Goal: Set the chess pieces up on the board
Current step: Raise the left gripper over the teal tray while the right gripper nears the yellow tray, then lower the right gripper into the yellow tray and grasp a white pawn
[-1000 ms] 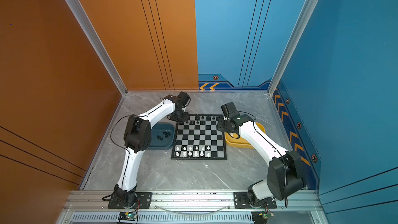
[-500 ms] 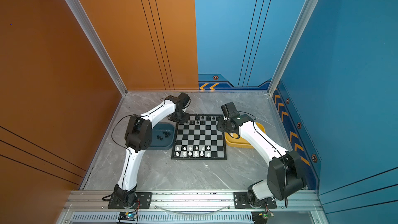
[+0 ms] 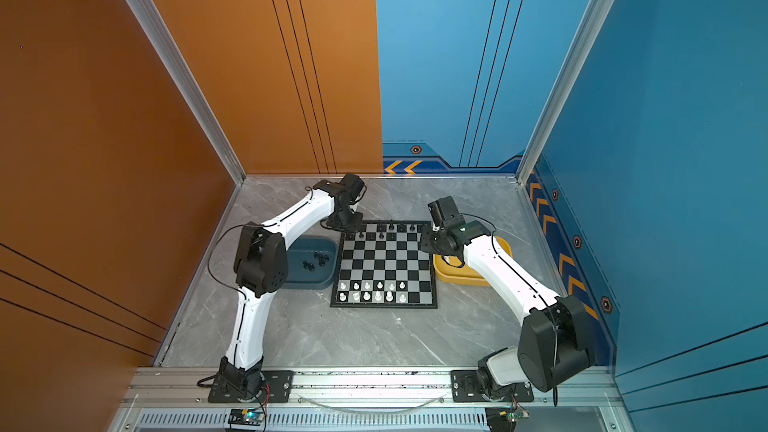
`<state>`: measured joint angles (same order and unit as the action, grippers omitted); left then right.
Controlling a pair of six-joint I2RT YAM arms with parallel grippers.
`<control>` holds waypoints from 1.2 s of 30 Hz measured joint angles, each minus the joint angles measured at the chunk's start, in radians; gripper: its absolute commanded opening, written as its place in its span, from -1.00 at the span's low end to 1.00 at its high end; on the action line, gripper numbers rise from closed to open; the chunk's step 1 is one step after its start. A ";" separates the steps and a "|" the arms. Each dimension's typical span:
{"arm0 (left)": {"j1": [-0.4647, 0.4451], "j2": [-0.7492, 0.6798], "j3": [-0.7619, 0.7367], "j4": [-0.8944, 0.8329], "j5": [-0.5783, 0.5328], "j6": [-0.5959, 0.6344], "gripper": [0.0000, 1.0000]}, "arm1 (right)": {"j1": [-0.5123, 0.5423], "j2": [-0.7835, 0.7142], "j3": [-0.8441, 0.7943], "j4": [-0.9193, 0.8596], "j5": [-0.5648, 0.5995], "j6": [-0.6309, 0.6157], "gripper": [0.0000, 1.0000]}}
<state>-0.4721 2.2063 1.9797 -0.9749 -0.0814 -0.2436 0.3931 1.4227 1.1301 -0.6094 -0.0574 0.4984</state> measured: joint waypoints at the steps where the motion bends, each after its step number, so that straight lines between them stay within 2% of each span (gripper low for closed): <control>1: 0.000 -0.023 -0.001 0.000 -0.002 0.001 -0.30 | 0.000 0.000 0.000 0.000 0.000 0.000 -0.34; 14: 0.002 -0.308 -0.082 0.003 -0.074 0.024 -0.30 | -0.012 -0.016 0.055 -0.069 0.027 -0.001 -0.28; 21: 0.042 -0.527 -0.319 0.138 -0.072 0.030 -0.29 | -0.077 -0.039 0.063 -0.114 0.055 -0.004 -0.28; 30: 0.102 -0.848 -0.696 0.432 -0.027 0.025 -0.10 | -0.156 -0.065 0.062 -0.165 0.061 -0.028 -0.28; 36: 0.148 -0.944 -0.824 0.601 0.032 0.010 -0.07 | -0.191 -0.038 0.060 -0.170 0.061 -0.048 -0.30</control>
<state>-0.3244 1.2625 1.1553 -0.3740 -0.0498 -0.2333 0.2024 1.3849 1.1904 -0.7795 0.0036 0.4507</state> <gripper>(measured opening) 0.465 0.358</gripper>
